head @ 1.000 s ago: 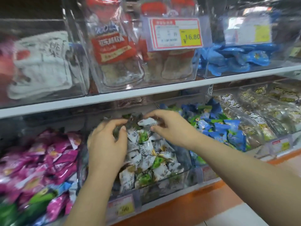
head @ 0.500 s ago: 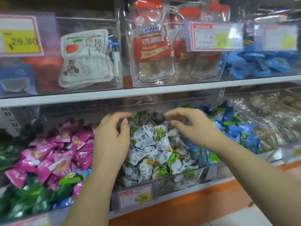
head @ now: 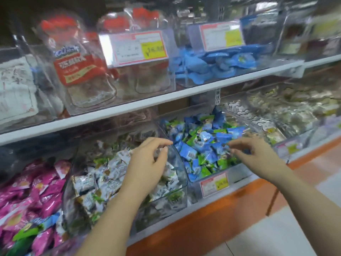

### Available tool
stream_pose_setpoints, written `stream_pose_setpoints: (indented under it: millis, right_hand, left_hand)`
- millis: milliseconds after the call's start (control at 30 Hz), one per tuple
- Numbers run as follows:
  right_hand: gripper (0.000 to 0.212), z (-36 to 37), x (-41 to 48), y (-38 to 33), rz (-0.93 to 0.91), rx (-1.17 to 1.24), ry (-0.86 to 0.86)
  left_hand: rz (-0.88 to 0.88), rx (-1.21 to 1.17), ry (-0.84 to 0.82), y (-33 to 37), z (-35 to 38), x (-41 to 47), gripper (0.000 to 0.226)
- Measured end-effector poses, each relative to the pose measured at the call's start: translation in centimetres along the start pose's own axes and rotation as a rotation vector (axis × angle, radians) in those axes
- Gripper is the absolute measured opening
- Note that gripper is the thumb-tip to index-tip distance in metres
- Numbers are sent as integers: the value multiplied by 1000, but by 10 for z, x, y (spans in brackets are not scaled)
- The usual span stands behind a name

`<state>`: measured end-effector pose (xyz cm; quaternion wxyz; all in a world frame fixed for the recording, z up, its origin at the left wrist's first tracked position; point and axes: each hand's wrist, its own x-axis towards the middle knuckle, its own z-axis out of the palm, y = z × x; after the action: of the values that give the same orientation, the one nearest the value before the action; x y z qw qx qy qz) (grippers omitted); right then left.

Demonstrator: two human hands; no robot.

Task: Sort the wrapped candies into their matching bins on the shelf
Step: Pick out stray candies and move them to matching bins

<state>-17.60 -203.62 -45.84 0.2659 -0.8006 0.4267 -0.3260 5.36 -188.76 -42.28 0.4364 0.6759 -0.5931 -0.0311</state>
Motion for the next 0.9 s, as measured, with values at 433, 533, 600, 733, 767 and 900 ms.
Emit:
stream_pose_setpoints:
  millis: [433, 533, 600, 733, 767, 900]
  right_hand:
    - [42, -53, -7, 57, 87, -5, 63]
    - [42, -53, -4, 60, 88, 9, 64]
    - [42, -53, 0, 60, 99, 5, 68]
    - [41, -49, 4, 60, 126, 26, 92]
    - [40, -49, 5, 61, 127, 32, 101]
    - [35, -48, 2, 58, 115, 59, 106]
  left_hand:
    - [199, 112, -516, 60, 123, 105, 33]
    - [271, 253, -653, 67, 144, 122, 36]
    - [292, 326, -730, 68, 155, 128, 37]
    - [295, 603, -887, 70, 167, 130, 45]
    - [325, 684, -914, 70, 168, 129, 48]
    - [403, 764, -952, 67, 162, 130, 44]
